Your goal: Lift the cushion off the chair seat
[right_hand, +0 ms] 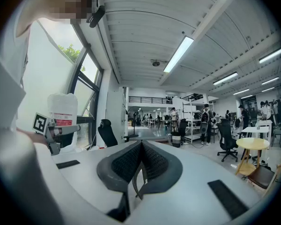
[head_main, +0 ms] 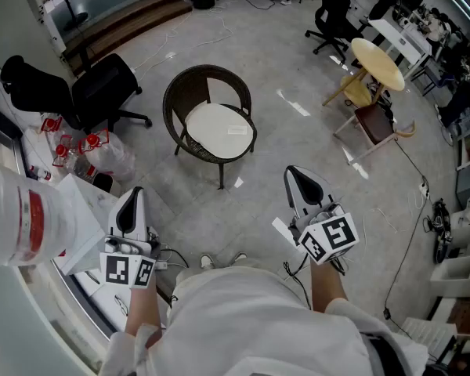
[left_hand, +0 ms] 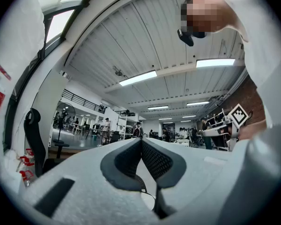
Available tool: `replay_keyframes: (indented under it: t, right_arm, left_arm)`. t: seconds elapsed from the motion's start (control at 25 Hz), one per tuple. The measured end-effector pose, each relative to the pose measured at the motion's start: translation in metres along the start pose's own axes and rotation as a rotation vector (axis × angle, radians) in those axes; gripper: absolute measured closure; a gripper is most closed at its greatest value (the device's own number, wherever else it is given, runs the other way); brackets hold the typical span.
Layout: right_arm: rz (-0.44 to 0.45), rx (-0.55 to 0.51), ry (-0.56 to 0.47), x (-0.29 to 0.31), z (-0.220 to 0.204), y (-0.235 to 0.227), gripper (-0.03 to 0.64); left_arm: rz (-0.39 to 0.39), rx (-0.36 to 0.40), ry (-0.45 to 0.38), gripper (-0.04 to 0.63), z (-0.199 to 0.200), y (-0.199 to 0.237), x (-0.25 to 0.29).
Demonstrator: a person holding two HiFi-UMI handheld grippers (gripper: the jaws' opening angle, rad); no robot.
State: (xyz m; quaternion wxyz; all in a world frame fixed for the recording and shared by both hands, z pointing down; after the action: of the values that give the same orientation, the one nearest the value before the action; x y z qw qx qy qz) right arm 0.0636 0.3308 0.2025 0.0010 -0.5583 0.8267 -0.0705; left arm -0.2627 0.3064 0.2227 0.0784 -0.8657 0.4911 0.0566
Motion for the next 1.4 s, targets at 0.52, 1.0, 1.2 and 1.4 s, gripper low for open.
replay_keyframes:
  t: [0.52,1.0,1.2,1.4]
  right_arm:
    - [0.090,0.054,-0.031,-0.002,0.004,-0.008,0.615]
    - [0.096,0.068,-0.031,-0.015,0.004,-0.042,0.615]
    - [0.107,0.100,-0.018,-0.020,-0.011,-0.058,0.615]
    - [0.102,0.145,0.041,-0.018,-0.032,-0.073,0.615]
  left_arm:
    - [0.002,-0.040,-0.017,0.577,-0.001,-0.010,0.009]
    - [0.098,-0.120,0.002,0.124,-0.007,-0.010,0.026]
    - [0.091,-0.143,0.059,0.107,-0.021,-0.029,0.026]
    - [0.060,-0.187,0.100,0.107,-0.039,-0.046,0.034]
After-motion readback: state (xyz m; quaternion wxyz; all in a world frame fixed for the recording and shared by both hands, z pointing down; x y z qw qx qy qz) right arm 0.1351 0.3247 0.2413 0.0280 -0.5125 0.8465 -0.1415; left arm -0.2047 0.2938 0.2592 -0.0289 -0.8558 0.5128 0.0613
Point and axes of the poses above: the fingertips, and each gripper's own axes: x forward along the fingers, y to its left, z out of its top, the point moved 3 cm from there along -x, backward along the fingers, and after that the axes turned 9 degrees about x, right-handed, at the moved point
